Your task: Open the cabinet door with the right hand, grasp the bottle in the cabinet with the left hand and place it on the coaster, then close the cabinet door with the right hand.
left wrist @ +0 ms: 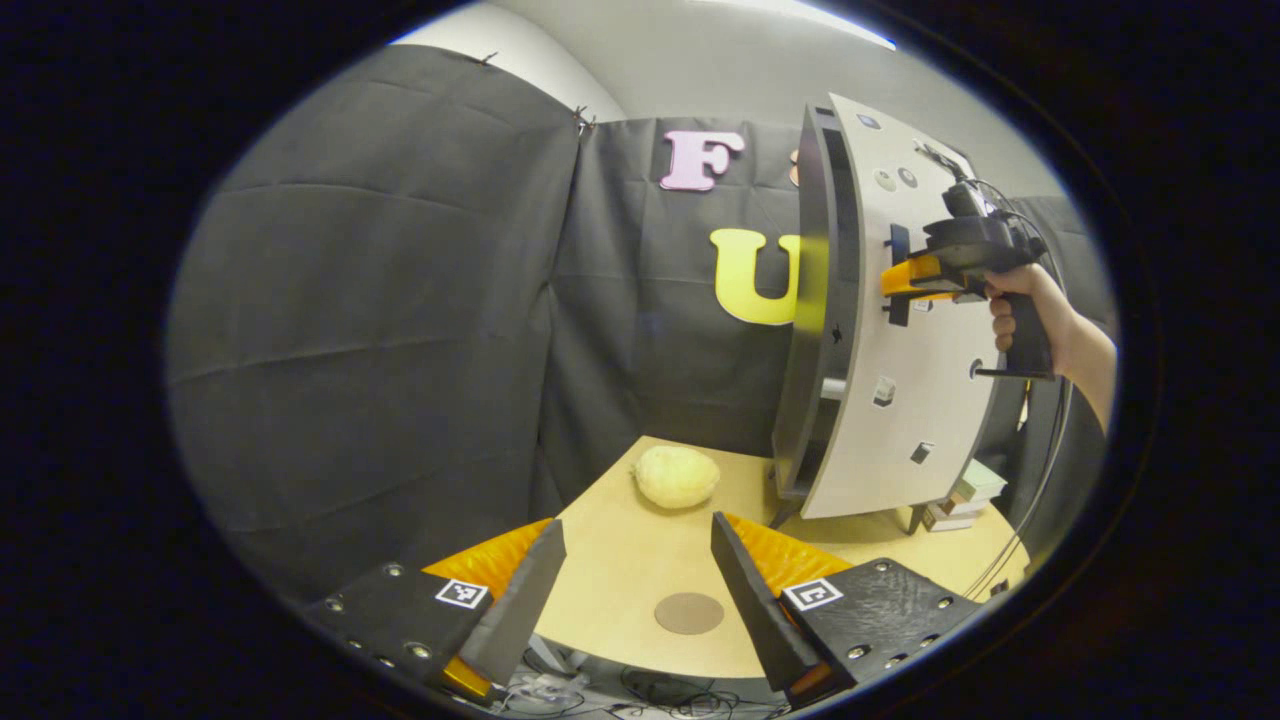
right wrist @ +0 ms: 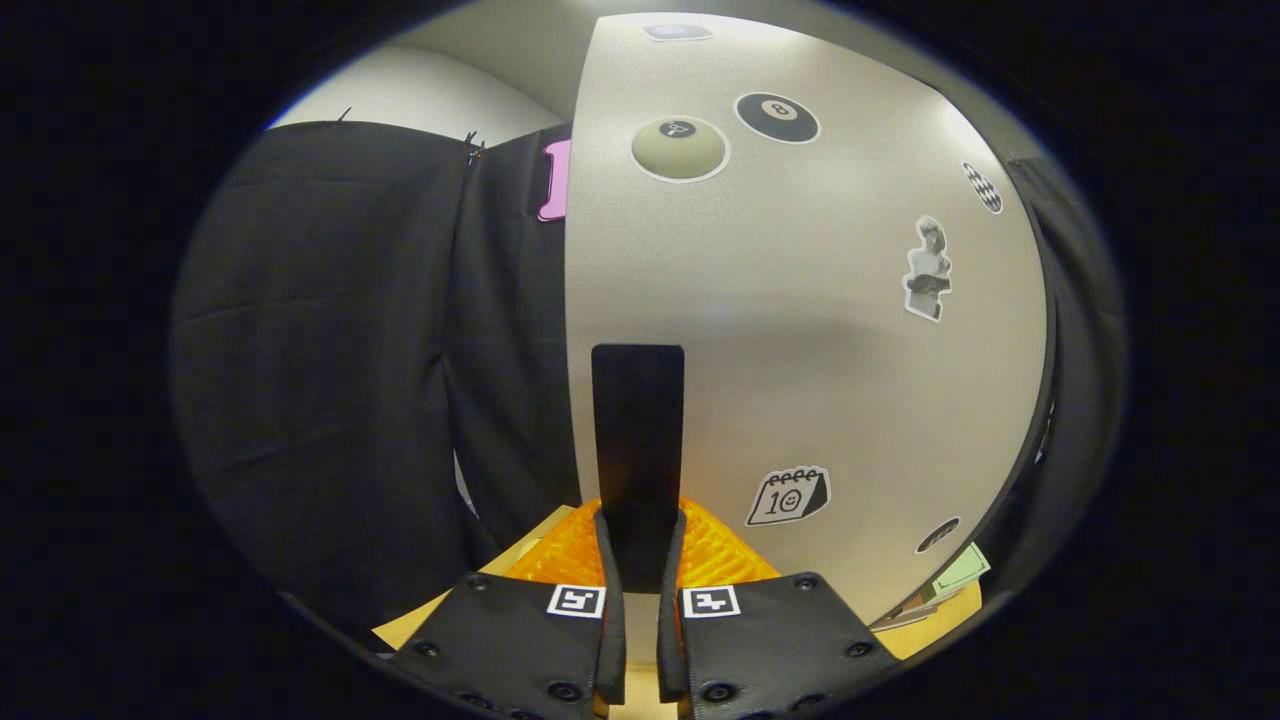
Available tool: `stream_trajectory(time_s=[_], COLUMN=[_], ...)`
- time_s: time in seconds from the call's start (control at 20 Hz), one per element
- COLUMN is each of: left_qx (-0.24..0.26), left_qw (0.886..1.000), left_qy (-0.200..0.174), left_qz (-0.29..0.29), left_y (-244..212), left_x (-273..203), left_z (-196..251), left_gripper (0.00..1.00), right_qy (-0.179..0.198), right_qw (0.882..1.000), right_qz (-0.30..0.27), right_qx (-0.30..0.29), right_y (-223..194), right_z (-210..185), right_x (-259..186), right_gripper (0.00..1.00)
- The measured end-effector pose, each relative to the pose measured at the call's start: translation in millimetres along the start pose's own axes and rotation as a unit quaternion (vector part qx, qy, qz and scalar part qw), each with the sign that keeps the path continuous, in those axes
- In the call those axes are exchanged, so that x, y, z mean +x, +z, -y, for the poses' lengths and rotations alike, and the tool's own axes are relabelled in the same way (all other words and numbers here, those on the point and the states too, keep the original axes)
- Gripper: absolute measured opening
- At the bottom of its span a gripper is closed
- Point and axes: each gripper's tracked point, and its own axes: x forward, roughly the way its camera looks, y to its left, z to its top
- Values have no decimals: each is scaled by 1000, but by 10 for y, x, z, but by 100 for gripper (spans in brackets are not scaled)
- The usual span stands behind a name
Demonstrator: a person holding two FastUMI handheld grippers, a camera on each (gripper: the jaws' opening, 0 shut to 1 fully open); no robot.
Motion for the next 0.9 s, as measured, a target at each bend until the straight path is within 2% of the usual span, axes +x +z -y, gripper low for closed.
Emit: stream_trajectory(time_s=[0.15, 0.35, 0.4, 0.5, 0.75, 0.85, 0.9], left_qx=[1, 10, 11, 15, 35, 36, 34], left_qw=[1000, 1000, 999, 999, 996, 996, 995], left_qy=[-10, -22, -33, -49, -78, -86, -91], left_qz=[4, -9, -9, -1, 1, 0, -1], left_y=[9, -18, -21, 0, 15, 6, 7], left_x=[0, -18, -34, -33, 10, 16, 21], left_z=[18, 44, 72, 99, 182, 210, 224], left_gripper=[91, 89, 91, 89, 89, 91, 89], right_qy=[7, 23, 29, 35, 31, 26, 24], right_qw=[1000, 1000, 1000, 999, 999, 1000, 1000], right_qz=[2, 2, 0, -3, 4, 6, 7], right_qx=[0, -1, 1, 5, 11, 11, 11], right_y=[-13, -36, -41, -33, -73, -79, -87], right_z=[6, 99, 122, 204, 272, 315, 332], right_x=[-117, -174, -177, -182, -275, -332, -356], right_gripper=[14, 14, 14, 14, 14, 12, 14])
